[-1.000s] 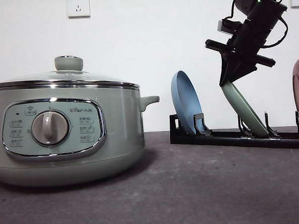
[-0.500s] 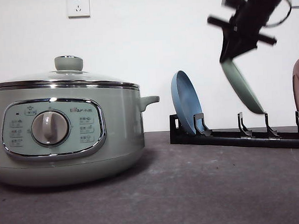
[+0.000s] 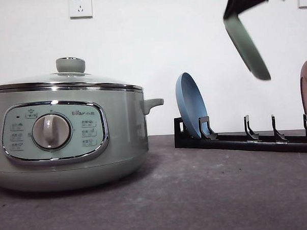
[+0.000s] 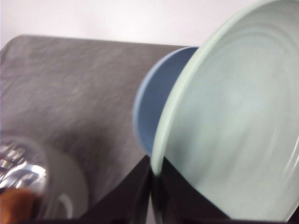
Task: Transfer potato from steamer to green plate
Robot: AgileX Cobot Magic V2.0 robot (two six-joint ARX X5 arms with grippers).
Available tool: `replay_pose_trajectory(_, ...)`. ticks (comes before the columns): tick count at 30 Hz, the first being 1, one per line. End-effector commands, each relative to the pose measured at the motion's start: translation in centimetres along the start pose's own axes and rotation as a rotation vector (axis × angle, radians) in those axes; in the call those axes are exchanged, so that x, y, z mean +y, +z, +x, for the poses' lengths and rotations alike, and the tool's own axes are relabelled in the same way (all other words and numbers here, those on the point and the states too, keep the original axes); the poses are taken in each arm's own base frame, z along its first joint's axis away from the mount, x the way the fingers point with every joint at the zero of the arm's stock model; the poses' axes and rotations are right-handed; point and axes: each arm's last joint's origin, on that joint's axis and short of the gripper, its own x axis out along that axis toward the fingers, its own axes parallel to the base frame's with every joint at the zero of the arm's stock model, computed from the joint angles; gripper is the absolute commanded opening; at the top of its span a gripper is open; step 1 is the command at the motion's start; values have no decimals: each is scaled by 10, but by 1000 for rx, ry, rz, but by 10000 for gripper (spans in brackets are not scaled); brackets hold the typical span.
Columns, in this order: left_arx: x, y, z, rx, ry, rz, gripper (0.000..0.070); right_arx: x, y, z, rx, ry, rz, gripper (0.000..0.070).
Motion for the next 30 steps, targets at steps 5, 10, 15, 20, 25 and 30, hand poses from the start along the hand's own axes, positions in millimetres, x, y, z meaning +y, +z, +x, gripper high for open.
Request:
replay_pose_trajectory(5,-2,6,-4,-27,-5,34,560,37,-7,-24,66,24,-186,4)
replay_pose_trajectory(10,-2,6,-4,-27,-5,34,560,66,-31,-33,248,3,-305,4)
replay_pose_trajectory(15,-2,6,-4,-27,-5,34,560,99,-57,-30,399,18,-410,3)
replay_pose_trajectory(20,-2,6,-4,-27,-5,34,560,123,-94,-18,519,14,-512,3)
replay_pose_trajectory(25,-2,7,-4,-27,-5,34,560,142,-141,-4,621,-31,-624,3)
replay_pose_trajectory(30,-2,7,-4,-27,-5,34,560,155,-179,5,665,-68,-719,3)
